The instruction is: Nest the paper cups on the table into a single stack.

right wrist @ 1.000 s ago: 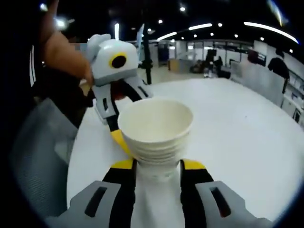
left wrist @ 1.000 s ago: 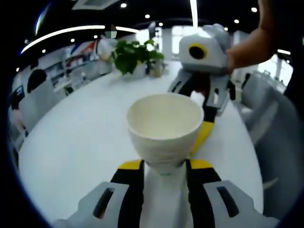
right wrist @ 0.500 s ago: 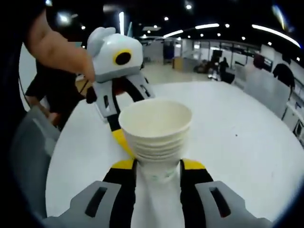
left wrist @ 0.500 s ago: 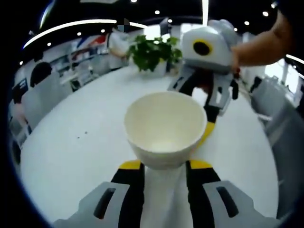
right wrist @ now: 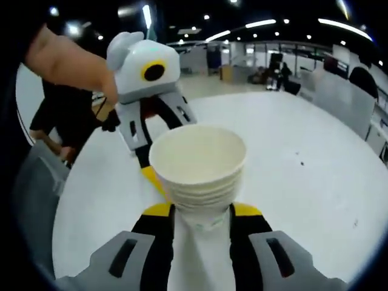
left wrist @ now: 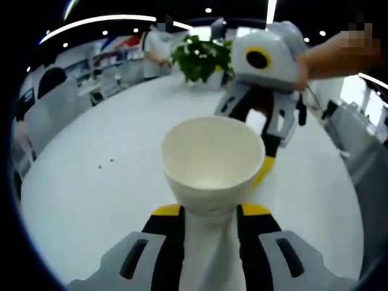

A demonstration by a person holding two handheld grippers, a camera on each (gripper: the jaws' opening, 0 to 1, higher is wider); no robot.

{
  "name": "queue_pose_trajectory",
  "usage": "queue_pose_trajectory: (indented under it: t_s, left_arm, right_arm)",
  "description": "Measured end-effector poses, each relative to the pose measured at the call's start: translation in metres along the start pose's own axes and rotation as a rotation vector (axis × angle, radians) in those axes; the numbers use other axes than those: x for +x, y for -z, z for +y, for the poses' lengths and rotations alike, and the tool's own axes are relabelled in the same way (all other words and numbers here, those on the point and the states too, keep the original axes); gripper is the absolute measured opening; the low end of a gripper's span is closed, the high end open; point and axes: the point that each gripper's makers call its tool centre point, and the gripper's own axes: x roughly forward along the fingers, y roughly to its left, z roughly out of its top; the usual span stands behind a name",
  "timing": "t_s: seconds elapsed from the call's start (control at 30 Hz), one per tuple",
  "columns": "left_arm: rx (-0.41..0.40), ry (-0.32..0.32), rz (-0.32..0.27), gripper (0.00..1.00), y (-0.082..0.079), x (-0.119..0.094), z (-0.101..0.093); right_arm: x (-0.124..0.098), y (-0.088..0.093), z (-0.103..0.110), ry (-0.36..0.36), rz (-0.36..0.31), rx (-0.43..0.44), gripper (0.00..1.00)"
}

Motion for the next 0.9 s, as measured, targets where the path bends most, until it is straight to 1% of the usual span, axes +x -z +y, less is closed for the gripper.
queue_pose_trajectory:
  t_s: [0.13, 0.17, 0.2, 0.23, 0.27, 0.3, 0.33, 0.37, 0.4, 0.43, 0.47, 0.5, 0.53, 0.57, 0.6, 0.63, 0.67, 0.7, 0.77, 0.8, 0.83, 0.87, 0.9]
  left_arm:
    - [0.054, -0.025, 0.020, 0.34, 0.001, -0.001, 0.000]
    - [0.071, -0.055, 0.025, 0.34, 0.000, -0.002, 0.003]
    - [0.070, -0.077, 0.027, 0.38, 0.000, -0.003, 0.006]
    - [0.071, -0.088, 0.026, 0.49, -0.001, -0.003, 0.007]
    - [0.081, -0.123, 0.041, 0.61, 0.001, -0.007, 0.012]
    - [0.052, -0.153, 0.028, 0.72, 0.002, -0.008, 0.013]
    - [0.049, -0.171, 0.025, 0.84, 0.002, -0.011, 0.014]
    - [0.042, -0.183, -0.002, 0.91, -0.001, -0.014, 0.013]
    - [0.024, -0.211, -0.034, 0.96, -0.003, -0.022, 0.014]
    - [0.018, -0.218, -0.040, 0.99, -0.003, -0.026, 0.013]
    - [0.006, -0.218, -0.048, 0.98, -0.001, -0.033, 0.009]
    - [-0.022, -0.222, -0.064, 0.99, -0.001, -0.040, 0.005]
    - [-0.032, -0.218, -0.075, 0.99, 0.000, -0.044, 0.001]
    - [-0.031, -0.224, -0.080, 0.99, 0.001, -0.049, -0.001]
    - [-0.038, -0.232, -0.082, 0.99, 0.003, -0.057, -0.006]
    - [-0.050, -0.240, -0.087, 0.99, 0.004, -0.061, -0.009]
    - [-0.065, -0.255, -0.098, 0.99, 0.006, -0.068, -0.014]
    - [-0.075, -0.266, -0.100, 0.99, 0.008, -0.073, -0.016]
    - [-0.101, -0.299, -0.114, 0.99, 0.011, -0.082, -0.019]
    - [-0.133, -0.326, -0.136, 0.99, 0.011, -0.091, -0.023]
    - [-0.151, -0.338, -0.152, 0.99, 0.012, -0.096, -0.025]
    - [-0.177, -0.361, -0.176, 0.99, 0.013, -0.106, -0.030]
    - [-0.186, -0.377, -0.193, 0.99, 0.014, -0.112, -0.034]
  right_arm:
    - [0.003, 0.001, 0.002, 0.017, 0.010, 0.004, 0.34]
    - [0.003, 0.000, 0.002, 0.029, 0.008, 0.008, 0.35]
    - [0.002, -0.002, 0.003, 0.036, 0.002, 0.015, 0.38]
    - [0.001, -0.003, 0.004, 0.040, -0.006, 0.017, 0.42]
    - [-0.001, -0.004, 0.003, 0.067, -0.010, 0.010, 0.49]
    - [-0.003, -0.005, 0.001, 0.087, -0.016, 0.016, 0.55]
    - [-0.007, -0.005, 0.002, 0.106, -0.020, 0.026, 0.61]
    - [-0.010, -0.006, 0.003, 0.118, -0.031, 0.024, 0.68]
    - [-0.016, -0.007, 0.004, 0.135, -0.042, 0.023, 0.72]
    - [-0.020, -0.007, 0.004, 0.153, -0.046, 0.030, 0.76]
    - [-0.024, -0.007, 0.005, 0.167, -0.051, 0.035, 0.81]
    - [-0.031, -0.006, 0.008, 0.187, -0.060, 0.043, 0.85]
    - [-0.033, -0.007, 0.008, 0.199, -0.064, 0.040, 0.88]
    - [-0.041, -0.007, 0.008, 0.234, -0.077, 0.037, 0.90]
    - [-0.046, -0.007, 0.008, 0.252, -0.086, 0.038, 0.90]
    - [-0.054, -0.005, 0.007, 0.301, -0.085, 0.039, 0.90]
    - [-0.058, -0.003, 0.009, 0.313, -0.086, 0.042, 0.90]
    - [-0.063, -0.001, 0.017, 0.307, -0.096, 0.063, 0.92]
    - [-0.070, -0.001, 0.024, 0.319, -0.108, 0.088, 0.94]
    - [-0.077, 0.001, 0.030, 0.336, -0.115, 0.104, 0.94]
    - [-0.084, 0.000, 0.034, 0.359, -0.139, 0.114, 0.94]
    - [-0.089, 0.000, 0.037, 0.377, -0.153, 0.123, 0.94]
    - [-0.096, 0.002, 0.041, 0.404, -0.162, 0.144, 0.94]
